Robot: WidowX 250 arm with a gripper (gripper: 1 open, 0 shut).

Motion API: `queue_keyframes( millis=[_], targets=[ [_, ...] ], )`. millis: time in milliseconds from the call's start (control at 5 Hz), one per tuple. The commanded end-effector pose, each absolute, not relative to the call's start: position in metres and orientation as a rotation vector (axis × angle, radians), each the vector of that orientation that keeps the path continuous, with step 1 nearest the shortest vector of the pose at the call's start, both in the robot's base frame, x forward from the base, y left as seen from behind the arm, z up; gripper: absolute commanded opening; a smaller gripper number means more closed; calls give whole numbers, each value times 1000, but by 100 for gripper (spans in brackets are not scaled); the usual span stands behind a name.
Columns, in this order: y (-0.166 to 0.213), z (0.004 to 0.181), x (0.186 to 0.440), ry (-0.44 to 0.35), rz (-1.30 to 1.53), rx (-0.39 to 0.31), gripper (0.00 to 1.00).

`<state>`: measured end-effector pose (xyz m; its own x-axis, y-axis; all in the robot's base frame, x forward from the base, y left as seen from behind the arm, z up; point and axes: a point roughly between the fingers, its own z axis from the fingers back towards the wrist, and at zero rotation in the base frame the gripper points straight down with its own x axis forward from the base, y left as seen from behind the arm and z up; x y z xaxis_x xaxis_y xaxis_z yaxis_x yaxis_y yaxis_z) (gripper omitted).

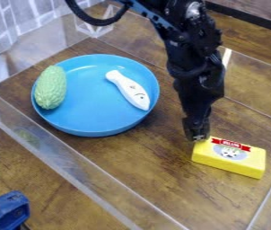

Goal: Put the yellow brick in the blue tray

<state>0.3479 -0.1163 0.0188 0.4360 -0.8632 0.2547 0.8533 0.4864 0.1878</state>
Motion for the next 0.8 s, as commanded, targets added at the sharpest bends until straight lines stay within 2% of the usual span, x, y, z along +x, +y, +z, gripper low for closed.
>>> queue_keyframes(
  millis=[0, 400, 600],
  targets=[
    [-110, -36, 283, -122, -1185, -33, 100],
    [-118, -31, 282, -127, -1254, -50, 100],
    [-110, -31, 283, -130, -1318, -60, 100]
  ],
)
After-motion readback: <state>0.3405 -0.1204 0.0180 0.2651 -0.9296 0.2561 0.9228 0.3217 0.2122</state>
